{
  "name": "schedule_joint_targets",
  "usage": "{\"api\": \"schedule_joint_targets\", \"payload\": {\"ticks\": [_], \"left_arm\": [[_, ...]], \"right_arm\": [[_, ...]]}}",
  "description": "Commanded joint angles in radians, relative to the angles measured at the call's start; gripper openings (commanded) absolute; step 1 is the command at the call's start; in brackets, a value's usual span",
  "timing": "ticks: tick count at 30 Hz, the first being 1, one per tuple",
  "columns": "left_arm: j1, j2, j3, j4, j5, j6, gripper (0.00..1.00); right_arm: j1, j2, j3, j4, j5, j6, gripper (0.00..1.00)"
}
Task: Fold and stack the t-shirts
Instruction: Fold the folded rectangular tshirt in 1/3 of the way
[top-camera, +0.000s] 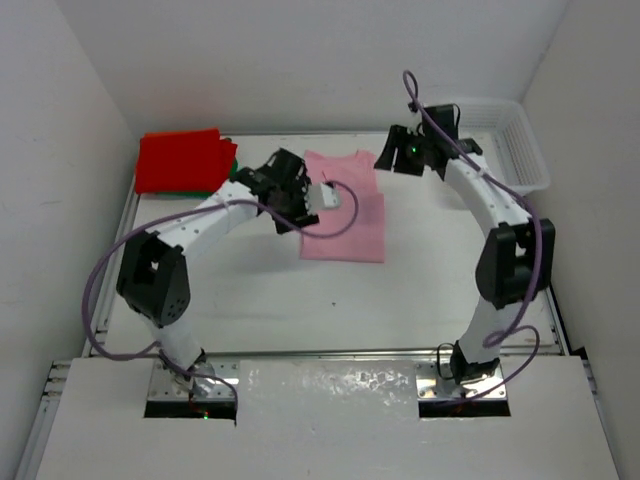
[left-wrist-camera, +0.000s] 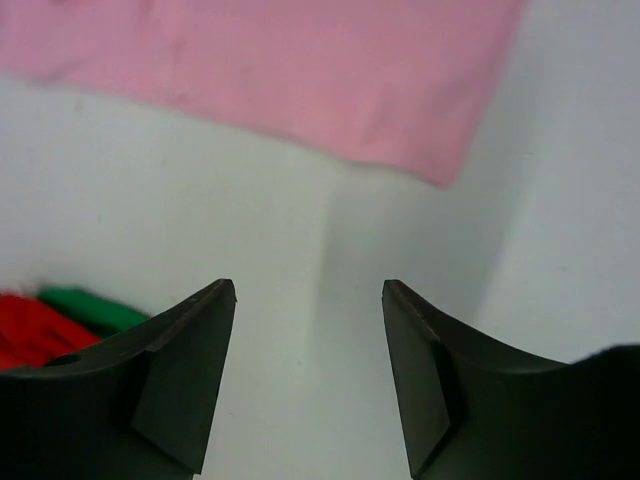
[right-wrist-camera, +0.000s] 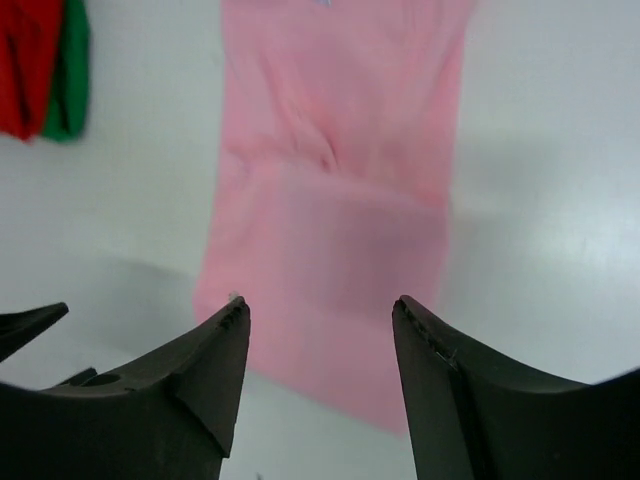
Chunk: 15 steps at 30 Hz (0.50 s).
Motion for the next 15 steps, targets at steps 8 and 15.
{"api": "schedule_joint_targets", "payload": {"ticks": [8, 15], "left_arm": [[-0.196, 0.039, -0.205, 0.148, -0.038, 0.423, 0.68], [-0.21, 0.097, -0.273, 0.303, -0.03, 0.435, 0.72]], "right_arm": [[-0.011, -0.108, -0.511, 0.033, -0.123, 0.053, 0.6], [-0.012, -0.07, -0.641, 0.169, -0.143, 0.139, 0.6]]}}
